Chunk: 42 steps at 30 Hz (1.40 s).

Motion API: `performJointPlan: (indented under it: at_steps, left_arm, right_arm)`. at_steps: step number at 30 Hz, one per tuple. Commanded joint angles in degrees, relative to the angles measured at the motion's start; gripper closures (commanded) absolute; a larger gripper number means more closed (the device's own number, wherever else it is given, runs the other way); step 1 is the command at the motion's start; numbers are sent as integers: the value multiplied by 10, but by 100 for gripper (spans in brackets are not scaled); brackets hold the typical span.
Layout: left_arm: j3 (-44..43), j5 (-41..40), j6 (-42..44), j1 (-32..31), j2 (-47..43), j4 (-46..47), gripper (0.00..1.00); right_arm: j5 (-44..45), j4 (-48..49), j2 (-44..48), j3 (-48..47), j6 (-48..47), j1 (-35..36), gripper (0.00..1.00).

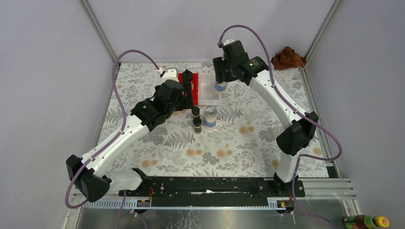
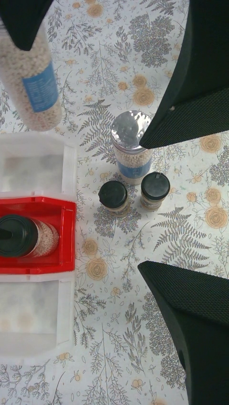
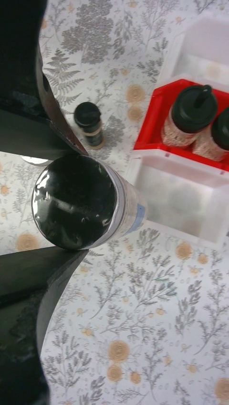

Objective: Organize the condiment bottles
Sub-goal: Pick up the bottle from the center of the board, then place the bottle in the storage box.

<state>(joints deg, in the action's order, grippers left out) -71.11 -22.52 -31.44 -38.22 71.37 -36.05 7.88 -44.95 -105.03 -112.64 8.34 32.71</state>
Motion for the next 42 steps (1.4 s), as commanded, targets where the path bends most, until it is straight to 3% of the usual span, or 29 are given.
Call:
performJointPlan:
  at_steps: [1, 24, 42]
  left_arm:
    - [0, -17, -1, -4, -5, -5, 8]
    - [-5, -12, 2, -4, -16, -15, 8]
    - [44, -15, 22, -3, -63, -11, 8]
  right_arm:
    - [0, 6, -44, -82, -16, 5, 100]
    - [-32, 133, -262, -251, -34, -17, 100]
    - [6, 167, -345, -278, -52, -40, 100]
